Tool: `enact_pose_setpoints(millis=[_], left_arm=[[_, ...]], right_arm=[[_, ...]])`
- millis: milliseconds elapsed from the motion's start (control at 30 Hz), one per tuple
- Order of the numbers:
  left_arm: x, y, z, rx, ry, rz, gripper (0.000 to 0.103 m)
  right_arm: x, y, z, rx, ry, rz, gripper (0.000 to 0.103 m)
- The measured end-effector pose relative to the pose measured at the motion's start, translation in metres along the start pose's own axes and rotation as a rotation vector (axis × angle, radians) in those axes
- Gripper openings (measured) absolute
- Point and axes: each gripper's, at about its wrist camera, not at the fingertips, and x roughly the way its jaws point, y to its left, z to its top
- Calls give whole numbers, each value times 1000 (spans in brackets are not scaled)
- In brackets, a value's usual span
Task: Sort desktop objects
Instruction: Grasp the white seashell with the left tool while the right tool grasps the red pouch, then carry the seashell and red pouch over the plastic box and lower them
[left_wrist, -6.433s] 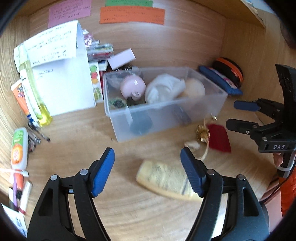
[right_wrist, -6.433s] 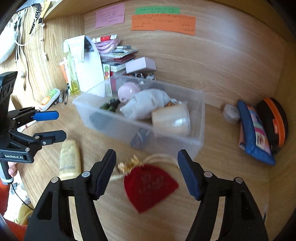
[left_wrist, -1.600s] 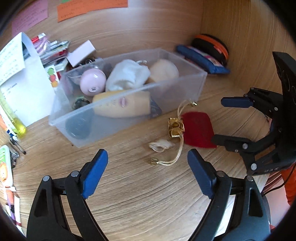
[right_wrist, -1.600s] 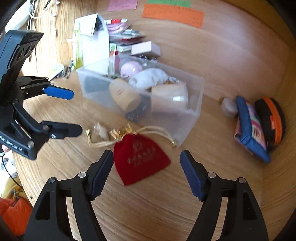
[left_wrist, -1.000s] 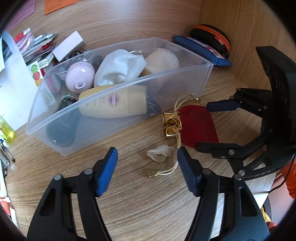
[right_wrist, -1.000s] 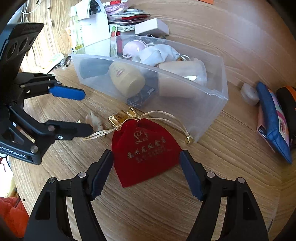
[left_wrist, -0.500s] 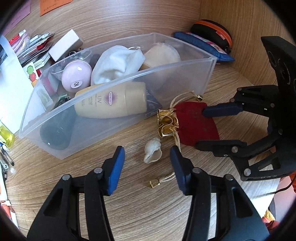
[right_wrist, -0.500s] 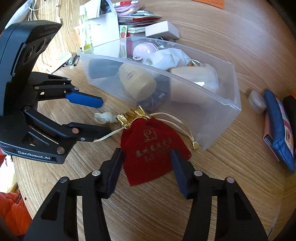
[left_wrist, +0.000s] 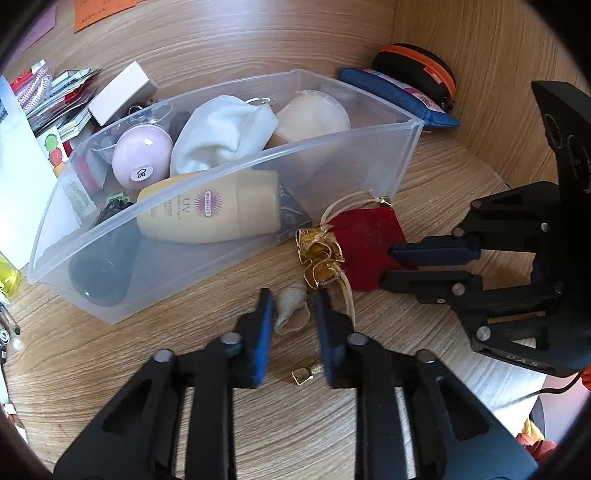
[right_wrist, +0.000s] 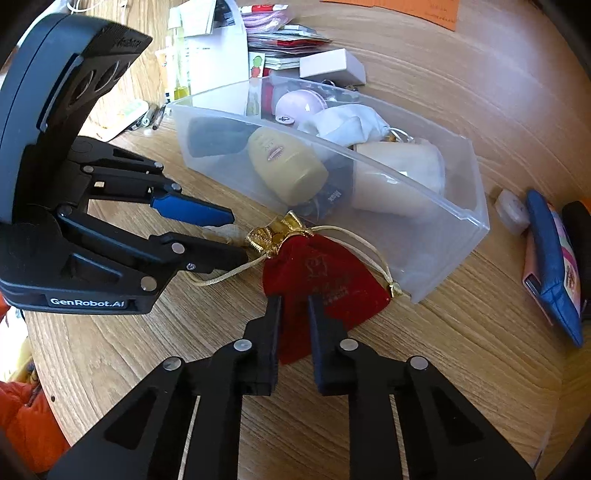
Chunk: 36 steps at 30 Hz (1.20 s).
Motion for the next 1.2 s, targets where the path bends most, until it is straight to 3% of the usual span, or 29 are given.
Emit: enact_pose_setpoints(millis=[500,1200], left_arm=[[-28,8,-8,-62,-52,15,18],[-107,16,2,-69,-238,45,18]], right_arm=[[-42,6,7,14,-85,-63,8],[-106,23,34,-44,-214,-153,8]])
